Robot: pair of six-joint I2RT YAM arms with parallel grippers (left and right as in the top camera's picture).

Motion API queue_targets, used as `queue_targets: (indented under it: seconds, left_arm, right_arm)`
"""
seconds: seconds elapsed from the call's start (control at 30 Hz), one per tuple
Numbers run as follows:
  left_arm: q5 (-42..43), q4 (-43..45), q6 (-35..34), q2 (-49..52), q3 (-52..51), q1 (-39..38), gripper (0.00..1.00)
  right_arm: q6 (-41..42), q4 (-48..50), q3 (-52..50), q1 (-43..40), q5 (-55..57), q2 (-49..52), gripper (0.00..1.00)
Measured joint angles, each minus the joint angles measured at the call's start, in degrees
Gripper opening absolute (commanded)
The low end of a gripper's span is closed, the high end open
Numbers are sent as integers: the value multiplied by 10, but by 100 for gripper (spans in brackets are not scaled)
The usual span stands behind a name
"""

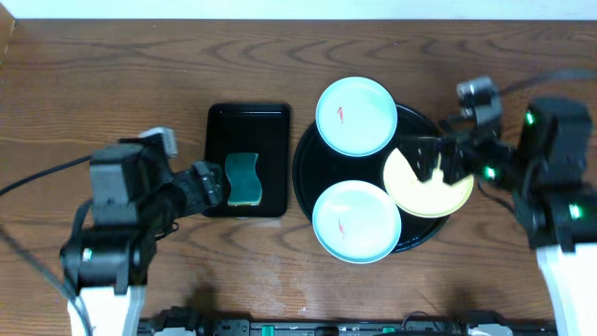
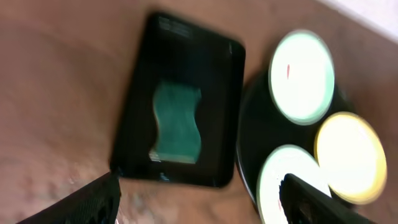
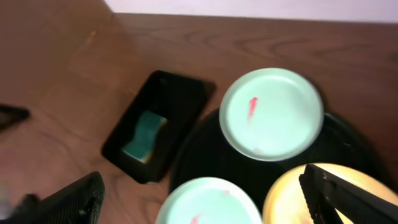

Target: Clean dirty plates on tray and stack at the side

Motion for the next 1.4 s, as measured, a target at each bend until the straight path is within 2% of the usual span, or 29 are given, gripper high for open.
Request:
queue_targets:
  seconds: [0.07,0.1,0.13,0.2,0.3,0.4,0.53,0.63,0.73,0.8,0.83,0.87,0.9,1.1,1.13,1.17,1.27,1.4]
  left_arm:
    - [17,-16,2,34,0,-2,82]
    - [21,-23,3,50,0,-4,82]
    - [23,-27,5,70,0,-9,81]
    - [22,-33,8,108,0,-23,74]
    - [3,-24,16,172,0,-57,59]
    - [-38,9,14,240,0,-104,50]
    - [-112,37,-30,321,0,-150,50]
    - [-132,54,-63,374,0,-157,55]
    - [-140,64,-81,423,0,-156,54]
    - [-139,78,-89,457,0,-156,42]
    - [-137,84,-90,468,0,-156,33]
    - [-135,92,-93,479,0,-156,15]
    - [-133,99,-95,486,0,-157,8]
    - [-121,104,-97,495,6,-159,7]
    - [-120,97,-97,495,9,-159,12]
    - [-120,89,-97,495,13,-159,28]
    - [-123,70,-94,484,21,-158,53]
    - [-149,85,-86,442,21,-158,61]
  right_arm:
    - [17,-1,5,0,-33,33,99]
    - [23,-1,5,0,-46,46,97]
    - [28,-4,5,0,-58,59,90]
    - [31,-12,6,0,-75,81,88]
    - [34,-24,6,5,-78,99,87]
    - [34,-45,6,29,-66,104,83]
    - [32,-69,6,69,-35,104,79]
    - [32,-83,6,96,-8,104,79]
    - [32,-90,6,116,18,104,79]
    - [31,-90,6,124,31,104,79]
    - [31,-90,6,127,37,104,80]
    - [31,-90,6,130,42,104,79]
    - [31,-89,6,133,47,104,80]
    - [31,-89,6,138,57,104,79]
    - [31,-89,6,138,58,104,79]
    - [31,-89,6,138,59,104,80]
    - [31,-89,6,138,62,104,80]
    - [31,-88,6,138,64,104,81]
